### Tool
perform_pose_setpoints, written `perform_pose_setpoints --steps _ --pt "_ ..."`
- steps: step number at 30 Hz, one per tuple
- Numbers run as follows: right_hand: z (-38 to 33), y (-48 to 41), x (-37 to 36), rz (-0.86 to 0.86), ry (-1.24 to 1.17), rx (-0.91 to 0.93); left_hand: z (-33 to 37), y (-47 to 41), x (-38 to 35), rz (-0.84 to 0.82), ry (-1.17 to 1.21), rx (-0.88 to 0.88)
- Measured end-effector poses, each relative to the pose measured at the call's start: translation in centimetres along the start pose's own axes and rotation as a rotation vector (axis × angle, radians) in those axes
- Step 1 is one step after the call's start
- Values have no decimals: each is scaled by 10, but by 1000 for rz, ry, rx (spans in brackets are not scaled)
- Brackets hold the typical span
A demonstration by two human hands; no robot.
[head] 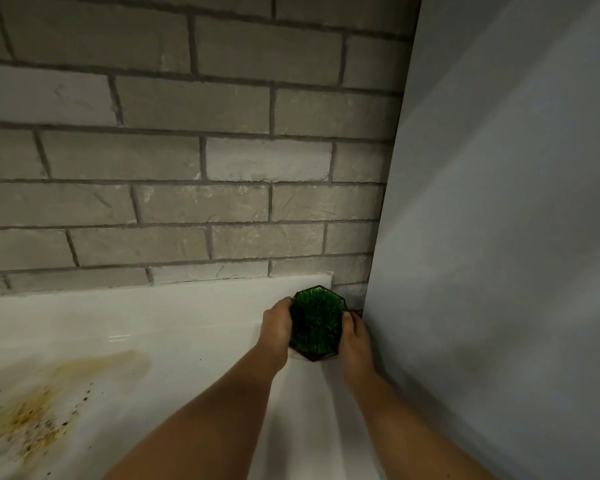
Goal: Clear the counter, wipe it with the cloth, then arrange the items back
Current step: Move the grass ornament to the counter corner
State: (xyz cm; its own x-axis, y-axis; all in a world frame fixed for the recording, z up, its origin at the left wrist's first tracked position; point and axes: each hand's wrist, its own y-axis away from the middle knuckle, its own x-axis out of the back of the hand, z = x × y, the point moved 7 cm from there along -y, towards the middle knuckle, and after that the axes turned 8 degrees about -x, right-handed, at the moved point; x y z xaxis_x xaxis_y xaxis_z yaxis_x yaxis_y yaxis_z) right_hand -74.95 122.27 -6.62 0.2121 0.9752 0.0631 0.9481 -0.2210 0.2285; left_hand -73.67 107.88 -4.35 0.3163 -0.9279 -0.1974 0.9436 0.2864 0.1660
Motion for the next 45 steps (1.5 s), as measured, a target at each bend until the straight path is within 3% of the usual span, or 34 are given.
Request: perform_pose_setpoints --steps 13,20,27,36,45 --pt "-8 -9 -7 -39 150 -40 -2 4 -5 -64 -150 1" --pt "-39 9 -2 20 280 27 23 10 6 81 -293 -76" --pt "-72 50 -4 -12 138 -21 74 38 15 112 -430 -118" --pt "-137 150 -25 -208 107 59 160 104 52 -4 -482 -143" --pt "-162 249 -64 -409 357 42 220 183 105 -241 -556 -359"
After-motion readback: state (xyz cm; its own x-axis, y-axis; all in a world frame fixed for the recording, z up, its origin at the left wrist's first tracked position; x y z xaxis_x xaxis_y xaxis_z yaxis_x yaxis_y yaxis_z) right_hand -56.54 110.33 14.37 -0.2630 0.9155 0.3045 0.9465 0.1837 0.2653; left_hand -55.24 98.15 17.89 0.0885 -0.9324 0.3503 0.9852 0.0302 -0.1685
